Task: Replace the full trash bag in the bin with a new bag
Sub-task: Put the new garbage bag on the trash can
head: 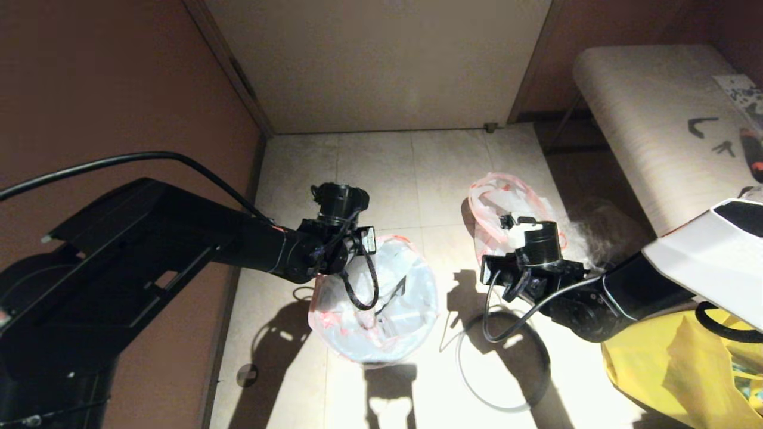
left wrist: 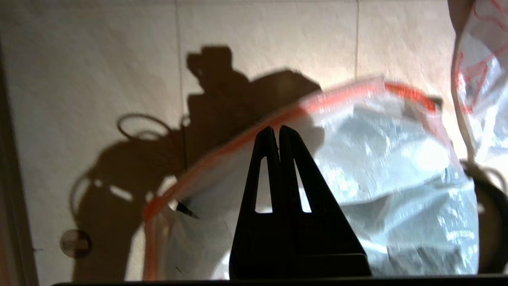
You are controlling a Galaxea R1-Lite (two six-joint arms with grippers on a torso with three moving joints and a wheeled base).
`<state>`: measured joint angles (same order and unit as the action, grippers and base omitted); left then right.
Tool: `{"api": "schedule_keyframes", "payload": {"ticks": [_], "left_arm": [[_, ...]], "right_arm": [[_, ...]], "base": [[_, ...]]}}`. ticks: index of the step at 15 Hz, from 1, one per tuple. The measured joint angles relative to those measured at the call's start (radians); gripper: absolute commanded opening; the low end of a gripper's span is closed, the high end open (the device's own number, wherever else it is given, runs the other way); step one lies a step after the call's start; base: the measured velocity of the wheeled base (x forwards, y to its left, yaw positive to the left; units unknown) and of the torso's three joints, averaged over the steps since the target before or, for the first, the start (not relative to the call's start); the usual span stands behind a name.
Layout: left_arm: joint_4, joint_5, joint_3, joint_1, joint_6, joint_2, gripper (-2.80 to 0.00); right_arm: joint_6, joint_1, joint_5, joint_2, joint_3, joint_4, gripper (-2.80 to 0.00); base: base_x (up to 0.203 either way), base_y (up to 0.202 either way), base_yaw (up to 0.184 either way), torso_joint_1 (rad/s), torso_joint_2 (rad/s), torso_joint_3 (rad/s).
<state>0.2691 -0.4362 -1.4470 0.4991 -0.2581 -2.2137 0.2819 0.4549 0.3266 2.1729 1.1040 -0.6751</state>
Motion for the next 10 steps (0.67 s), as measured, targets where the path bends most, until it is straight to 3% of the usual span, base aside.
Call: {"api": "schedule_keyframes", "payload": {"ticks": [3, 10], "left_arm": [[-0.063, 0.051, -0.021, 0.007, -0.04, -0.008, -2.8], [-0.112, 0.054, -0.153, -0.03, -0.043, -0.126, -2.8]], "right_arm": [[0.001, -0.001, 0.0, 0.022, -0.001, -0.045, -2.8], [0.002, -0.003, -0.002, 0.044, 0.005, -0.048, -2.8]], "base": [[0.0, 0.0, 0.0, 0.0, 0.0, 0.0], [0.0, 0.0, 0.0, 0.0, 0.0, 0.0]]}}
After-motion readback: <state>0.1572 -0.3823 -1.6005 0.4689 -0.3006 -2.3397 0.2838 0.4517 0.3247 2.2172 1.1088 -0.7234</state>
